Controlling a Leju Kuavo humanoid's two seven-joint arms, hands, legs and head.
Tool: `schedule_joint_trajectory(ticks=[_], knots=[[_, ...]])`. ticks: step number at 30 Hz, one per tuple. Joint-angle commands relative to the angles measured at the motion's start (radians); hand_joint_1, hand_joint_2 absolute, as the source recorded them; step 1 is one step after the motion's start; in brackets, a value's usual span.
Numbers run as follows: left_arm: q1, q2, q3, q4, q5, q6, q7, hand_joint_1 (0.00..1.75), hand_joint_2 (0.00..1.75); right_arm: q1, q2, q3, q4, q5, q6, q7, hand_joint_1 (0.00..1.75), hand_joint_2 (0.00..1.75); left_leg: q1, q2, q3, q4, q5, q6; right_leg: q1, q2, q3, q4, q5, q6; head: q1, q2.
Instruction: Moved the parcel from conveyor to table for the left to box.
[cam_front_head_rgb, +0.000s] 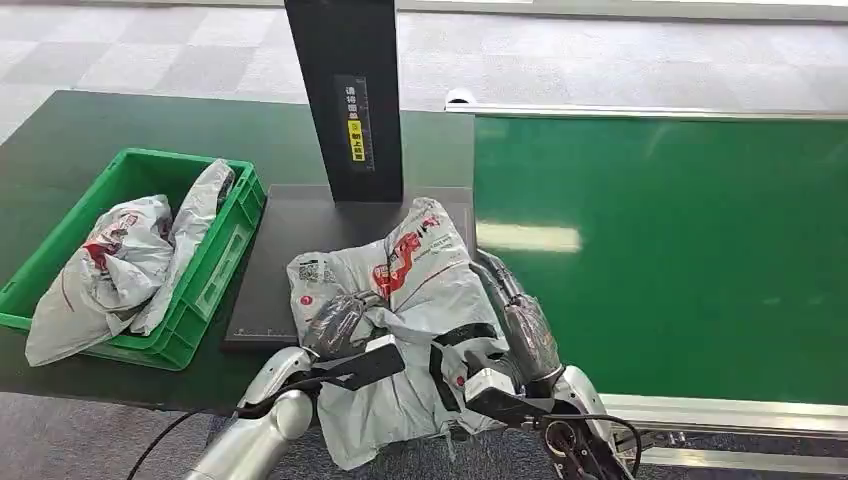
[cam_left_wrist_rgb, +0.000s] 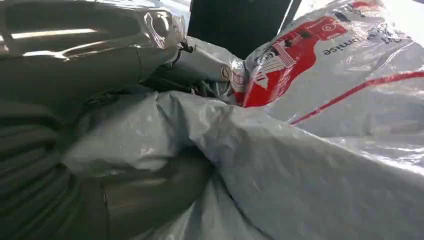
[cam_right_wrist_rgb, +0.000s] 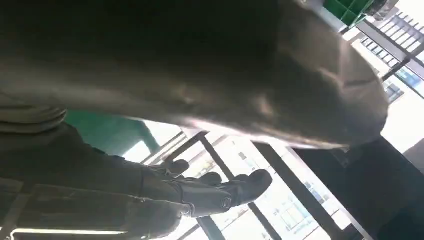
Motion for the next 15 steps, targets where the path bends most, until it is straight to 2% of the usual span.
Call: schedule_joint_trajectory(ticks=[1,6,9,10,15], knots=[[0.02,0.002,0.024,0.031,0.001,0.018,-0.015,1.75,1.75,-0.007,0.009,-0.015,0.012,-0.001,0.003,0.005,0.0,0.0,0.0,0.002,0.002,-0.002,0.0,-0.001,0.0,0.0,0.001,-0.001,0.0,-0.002,0.0,0.0],[0.034,-0.002,0.031,0.015,0.008,0.11,-0.046,1.75,1.75,-0.009,0.006,-0.014,0.018,-0.012,0.005,0.002,0.0,0.0,0.0,0.002,0.002,-0.002,0.0,-0.001,0.0,0.0,0.001,-0.002,0.0,-0.002,0.0,0.0],[0.055,-0.024,0.064,-0.003,0.094,0.194,-0.118,1.75,1.75,-0.007,0.005,-0.016,0.024,-0.022,-0.003,0.0,0.0,0.0,0.0,0.002,0.002,-0.002,0.0,-0.001,0.0,0.0,0.001,-0.002,0.0,-0.002,0.0,0.0],[0.057,-0.027,0.063,-0.001,0.111,0.209,-0.134,1.75,0.0,-0.008,0.004,-0.014,0.026,-0.025,-0.005,-0.002,0.0,0.0,-0.001,0.002,0.003,-0.004,0.001,-0.001,0.0,0.0,0.002,-0.003,0.001,-0.003,0.0,0.0],[0.066,-0.035,0.059,-0.023,0.258,0.258,-0.181,1.75,0.0,-0.02,-0.005,0.0,0.053,-0.046,-0.028,-0.009,0.0,0.0,0.0,0.001,0.001,-0.003,0.001,-0.001,0.0,-0.002,0.001,-0.003,0.0,-0.003,0.0,0.0]])
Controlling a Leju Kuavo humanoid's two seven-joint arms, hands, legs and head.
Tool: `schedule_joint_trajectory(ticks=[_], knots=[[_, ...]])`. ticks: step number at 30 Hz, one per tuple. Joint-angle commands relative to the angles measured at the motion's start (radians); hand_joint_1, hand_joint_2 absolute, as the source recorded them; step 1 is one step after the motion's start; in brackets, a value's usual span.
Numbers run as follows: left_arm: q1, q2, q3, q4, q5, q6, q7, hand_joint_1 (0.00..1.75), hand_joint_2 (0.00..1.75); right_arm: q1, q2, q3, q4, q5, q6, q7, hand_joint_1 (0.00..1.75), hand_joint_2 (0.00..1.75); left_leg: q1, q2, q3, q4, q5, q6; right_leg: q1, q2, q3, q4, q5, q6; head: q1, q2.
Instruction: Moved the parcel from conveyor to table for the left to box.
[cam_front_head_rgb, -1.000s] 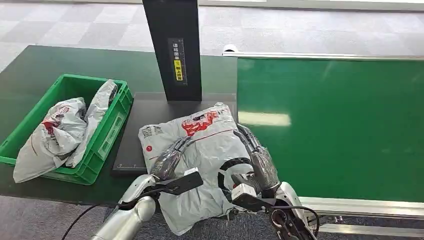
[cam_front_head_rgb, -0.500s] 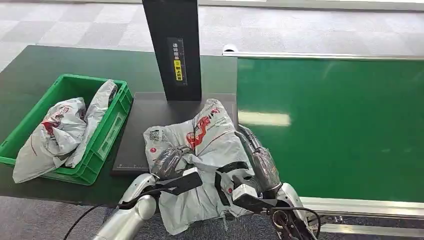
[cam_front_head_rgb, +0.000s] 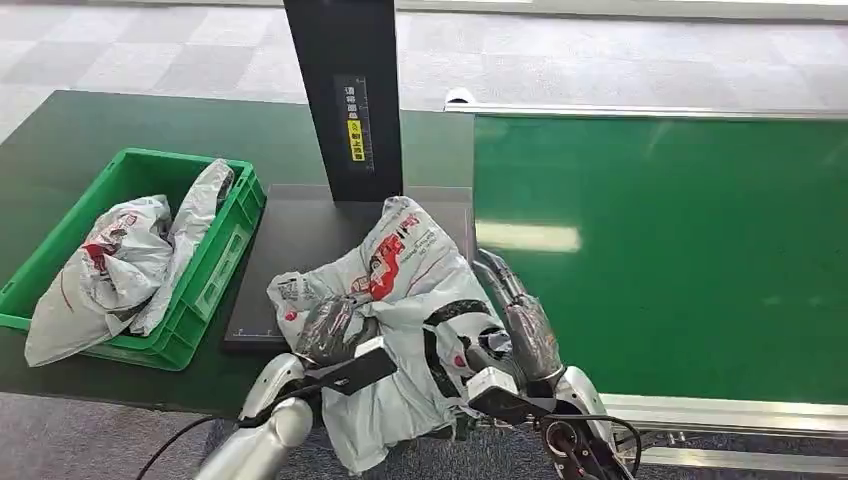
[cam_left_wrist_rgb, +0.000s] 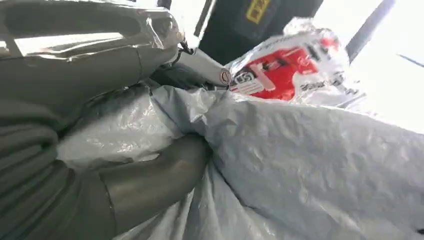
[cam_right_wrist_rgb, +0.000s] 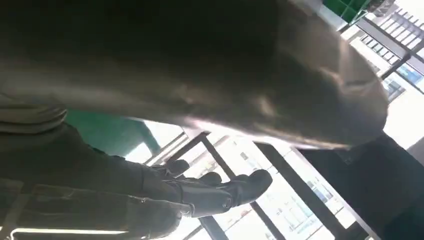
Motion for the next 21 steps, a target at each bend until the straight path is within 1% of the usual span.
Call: schedule_joint_trajectory(ticks=[1,3,10,11,12,13,14,15,16,18,19,20,21], knots=[[0.026,-0.02,0.033,-0.014,0.184,0.057,-0.077,1.75,0.0,-0.023,-0.006,0.004,0.056,-0.028,-0.025,-0.009,0.0,0.0,0.0,0.001,0.001,-0.002,0.0,-0.001,0.0,-0.001,0.001,-0.002,0.0,-0.002,0.0,0.0],[0.037,-0.026,0.037,-0.031,0.284,0.083,-0.168,1.75,0.0,-0.03,-0.011,0.011,0.069,-0.039,-0.033,-0.015,0.0,0.0,0.0,0.001,0.001,-0.003,0.001,-0.001,0.0,-0.001,0.001,-0.002,0.001,-0.003,0.0,0.0],[0.033,-0.027,0.034,-0.022,0.294,0.082,-0.173,1.75,0.0,-0.031,-0.011,0.012,0.072,-0.041,-0.034,-0.016,0.0,0.0,0.0,0.001,0.001,-0.002,0.0,-0.001,0.0,0.0,0.001,-0.001,0.0,-0.002,0.0,0.0],[0.028,-0.025,0.027,-0.018,0.327,0.085,-0.194,1.75,0.0,-0.034,-0.013,0.017,0.074,-0.046,-0.037,-0.016,0.0,0.0,-0.001,0.002,0.004,-0.007,0.002,-0.002,0.0,-0.001,0.003,-0.005,0.002,-0.005,0.0,0.0],[0.033,-0.029,0.025,-0.035,0.372,0.136,-0.27,1.75,0.0,-0.037,-0.015,0.022,0.079,-0.052,-0.042,-0.018,0.0,0.0,0.0,0.001,0.0,-0.002,0.0,-0.001,0.0,-0.001,0.0,-0.002,0.0,-0.002,0.0,0.0],[0.04,-0.036,0.035,-0.054,0.425,0.153,-0.332,1.75,0.0,-0.04,-0.015,0.025,0.083,-0.056,-0.043,-0.02,0.0,0.0,0.0,0.001,0.001,-0.003,0.001,-0.002,0.0,-0.001,0.001,-0.003,0.001,-0.003,0.0,0.0],[0.071,-0.007,-0.021,-0.201,0.54,0.215,-0.334,1.75,0.0,-0.048,-0.014,0.03,0.094,-0.063,-0.046,-0.026,0.0,0.0,0.0,0.001,0.0,-0.002,0.0,-0.001,0.0,-0.001,0.0,-0.001,0.0,-0.002,0.0,0.0],[0.075,0.017,-0.062,-0.257,0.607,0.248,-0.334,1.75,0.0,-0.055,-0.012,0.033,0.104,-0.069,-0.05,-0.027,0.0,0.0,0.0,0.001,0.001,-0.003,0.001,-0.001,0.0,-0.001,0.001,-0.002,0.001,-0.003,0.0,0.0],[0.075,0.025,-0.072,-0.29,0.652,0.267,-0.334,1.75,0.0,-0.057,-0.013,0.034,0.11,-0.072,-0.055,-0.027,0.0,0.0,0.0,0.002,-0.002,0.0,0.0,-0.001,0.001,0.001,-0.002,0.0,0.0,-0.002,0.0,0.0],[0.096,0.01,-0.015,-0.386,0.646,0.267,-0.334,1.66,0.0,-0.058,-0.016,0.039,0.117,-0.078,-0.06,-0.03,0.0,0.0,0.001,0.002,-0.002,0.0,0.0,-0.001,0.001,0.0,-0.002,-0.001,0.0,-0.002,0.0,0.0],[0.107,-0.001,0.017,-0.432,0.645,0.267,-0.334,1.75,0.0,-0.058,-0.017,0.041,0.119,-0.081,-0.062,-0.031,0.0,0.0,0.0,0.003,0.0,-0.002,0.0,-0.002,0.001,0.001,-0.001,-0.002,0.001,-0.003,0.0,0.0],[0.114,-0.003,0.035,-0.477,0.651,0.267,-0.334,1.75,0.0,-0.059,-0.017,0.043,0.12,-0.082,-0.064,-0.032,0.0,0.0,0.0,0.003,0.0,-0.003,0.0,-0.002,0.0,0.0,-0.001,-0.002,0.001,-0.004,0.0,0.0],[0.128,-0.006,0.054,-0.582,0.665,0.267,-0.334,1.75,0.0,-0.063,-0.016,0.047,0.124,-0.084,-0.062,-0.034,0.0,0.0,0.001,0.001,-0.002,0.0,0.0,-0.001,0.001,0.0,-0.002,0.0,0.0,-0.002,0.0,0.0]])
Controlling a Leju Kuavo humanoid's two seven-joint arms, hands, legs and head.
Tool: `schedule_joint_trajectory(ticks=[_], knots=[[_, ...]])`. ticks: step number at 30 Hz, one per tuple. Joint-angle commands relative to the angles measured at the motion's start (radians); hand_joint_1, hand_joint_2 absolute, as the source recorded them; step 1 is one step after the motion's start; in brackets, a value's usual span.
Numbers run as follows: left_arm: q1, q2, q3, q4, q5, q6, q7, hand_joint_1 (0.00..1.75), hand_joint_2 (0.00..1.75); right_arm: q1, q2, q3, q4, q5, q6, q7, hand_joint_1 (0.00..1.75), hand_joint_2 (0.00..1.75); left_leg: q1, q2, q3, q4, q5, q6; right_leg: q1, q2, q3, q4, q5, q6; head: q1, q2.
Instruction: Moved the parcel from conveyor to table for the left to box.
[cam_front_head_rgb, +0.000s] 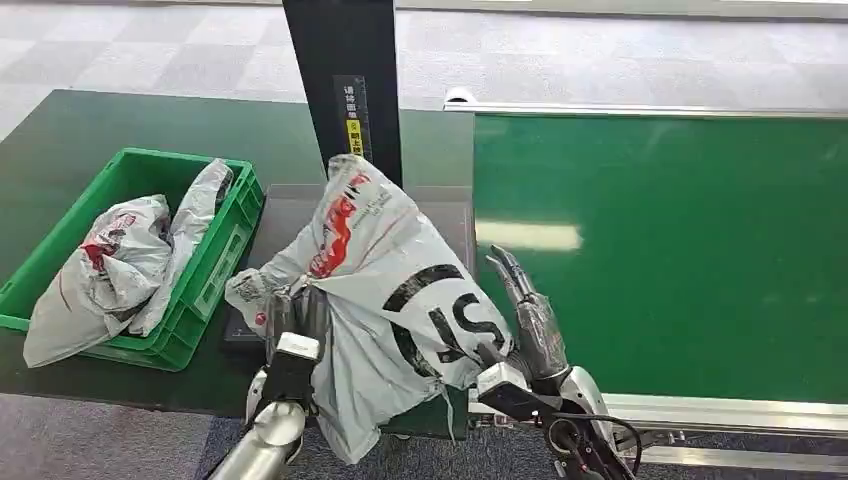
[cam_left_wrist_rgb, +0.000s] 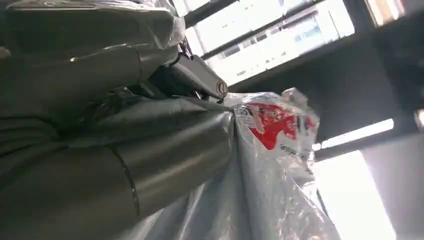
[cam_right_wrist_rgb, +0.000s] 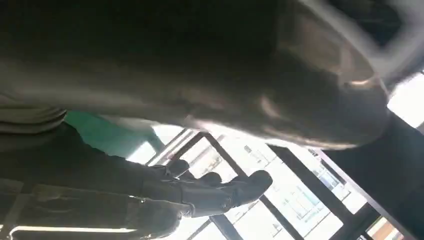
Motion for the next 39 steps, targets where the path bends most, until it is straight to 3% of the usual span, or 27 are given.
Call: schedule_joint_trajectory(ticks=[1,5,16,22,28,31,39], knots=[[0.071,0.021,0.068,-0.473,0.057,0.013,-0.004,1.75,0.0,-0.057,-0.006,0.048,0.099,-0.018,-0.01,-0.013,0.0,0.0,0.001,0.002,-0.001,0.0,0.0,-0.001,0.001,0.001,-0.001,0.0,0.0,-0.001,-0.001,0.0],[0.099,0.009,0.154,-0.643,0.022,0.013,-0.004,1.75,0.0,-0.052,-0.011,0.051,0.095,-0.017,-0.016,-0.01,0.0,0.0,0.0,0.005,0.0,-0.001,-0.001,-0.001,0.001,0.003,-0.001,0.0,0.0,-0.003,0.0,0.0],[0.099,0.009,0.154,-0.643,0.022,0.013,-0.004,1.75,0.0,-0.052,-0.011,0.051,0.095,-0.017,-0.016,-0.01,0.0,0.0,0.0,0.002,0.001,-0.002,0.0,-0.001,0.0,0.0,0.001,-0.001,0.0,-0.002,0.0,0.0],[0.117,-0.01,0.293,-0.812,-0.006,0.013,-0.004,1.75,0.0,-0.047,-0.011,0.056,0.089,-0.016,-0.014,-0.008,0.0,0.0,0.0,0.005,0.002,-0.002,0.0,-0.001,0.0,0.002,0.001,-0.001,0.0,-0.003,0.0,0.0],[0.063,-0.052,0.48,-0.978,-0.292,0.013,-0.004,1.75,0.0,-0.042,-0.012,0.06,0.083,-0.015,-0.016,-0.003,0.0,0.0,0.001,0.004,0.0,-0.001,0.0,-0.002,0.001,0.001,-0.001,-0.001,0.0,-0.003,0.0,0.0],[-0.02,-0.054,0.625,-0.971,-0.596,0.013,-0.004,1.75,0.0,-0.001,-0.026,0.038,0.043,-0.007,-0.03,0.009,0.0,0.0,0.0,0.004,0.001,-0.002,0.0,-0.002,0.001,0.0,0.0,-0.001,0.0,-0.004,0.0,0.0],[-0.023,-0.052,0.629,-0.956,-0.601,0.013,-0.004,1.75,0.0,0.002,-0.03,0.041,0.038,-0.007,-0.03,0.011,0.0,0.0,0.0,0.001,0.001,-0.001,0.0,-0.001,0.0,0.0,0.0,0.0,0.0,-0.002,-0.001,0.0]])
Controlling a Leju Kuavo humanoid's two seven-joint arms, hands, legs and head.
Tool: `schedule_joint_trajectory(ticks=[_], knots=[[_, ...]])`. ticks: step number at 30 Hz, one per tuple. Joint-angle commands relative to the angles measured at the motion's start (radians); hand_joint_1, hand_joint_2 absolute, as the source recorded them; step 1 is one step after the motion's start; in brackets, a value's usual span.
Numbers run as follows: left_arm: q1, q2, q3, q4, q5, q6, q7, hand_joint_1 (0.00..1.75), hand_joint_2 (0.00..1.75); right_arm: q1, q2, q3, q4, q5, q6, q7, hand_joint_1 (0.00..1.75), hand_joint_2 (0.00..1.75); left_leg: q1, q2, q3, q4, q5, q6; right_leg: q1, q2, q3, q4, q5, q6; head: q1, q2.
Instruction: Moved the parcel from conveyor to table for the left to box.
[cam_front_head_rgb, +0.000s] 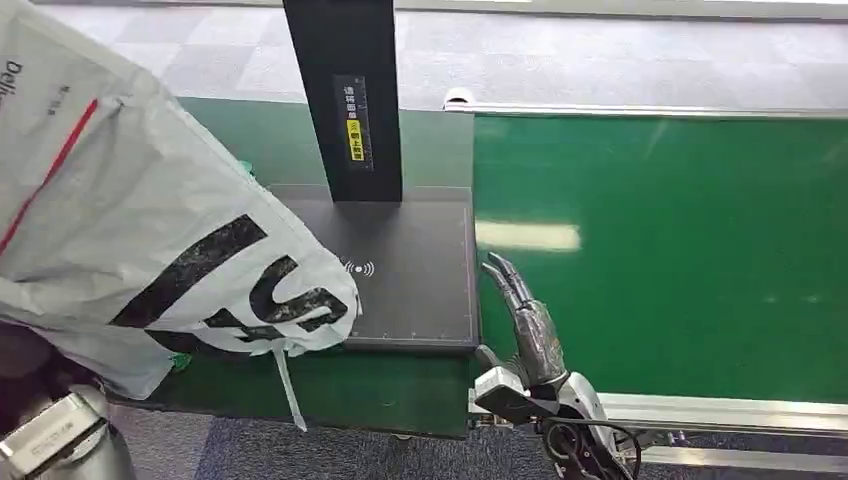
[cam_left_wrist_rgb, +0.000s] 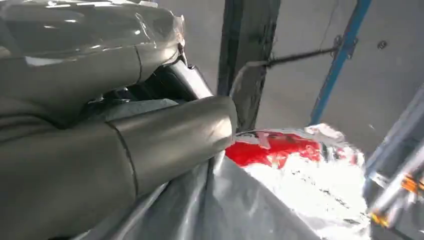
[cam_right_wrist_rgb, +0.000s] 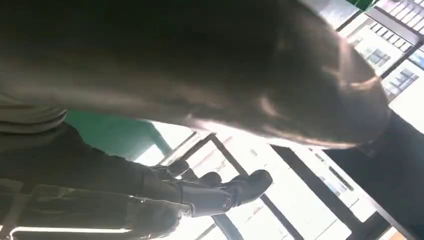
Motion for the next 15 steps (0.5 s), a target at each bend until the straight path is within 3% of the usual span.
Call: schedule_joint_trajectory(ticks=[1,5,15], knots=[[-0.046,-0.016,0.107,-0.005,-0.008,0.001,0.004,1.75,0.0,-0.005,-0.014,0.014,0.003,0.001,0.0,0.005,0.0,0.0,0.0,0.0,0.001,-0.002,0.001,-0.001,0.0,-0.002,0.001,-0.001,0.0,-0.003,0.0,0.0],[-0.094,-0.01,0.198,0.11,-0.164,0.001,0.004,1.75,0.0,0.03,-0.02,-0.011,-0.035,0.018,-0.009,0.02,0.0,0.0,0.0,0.0,0.001,-0.002,0.0,-0.001,0.0,-0.002,0.001,-0.001,0.0,-0.002,0.0,0.0],[-0.305,0.118,0.441,0.556,-0.455,0.001,0.004,1.75,0.0,0.05,-0.029,-0.04,-0.062,0.056,0.031,0.035,0.0,0.0,-0.001,-0.001,0.003,-0.004,0.002,-0.002,-0.001,-0.003,0.002,-0.002,0.001,-0.004,0.0,0.0]])
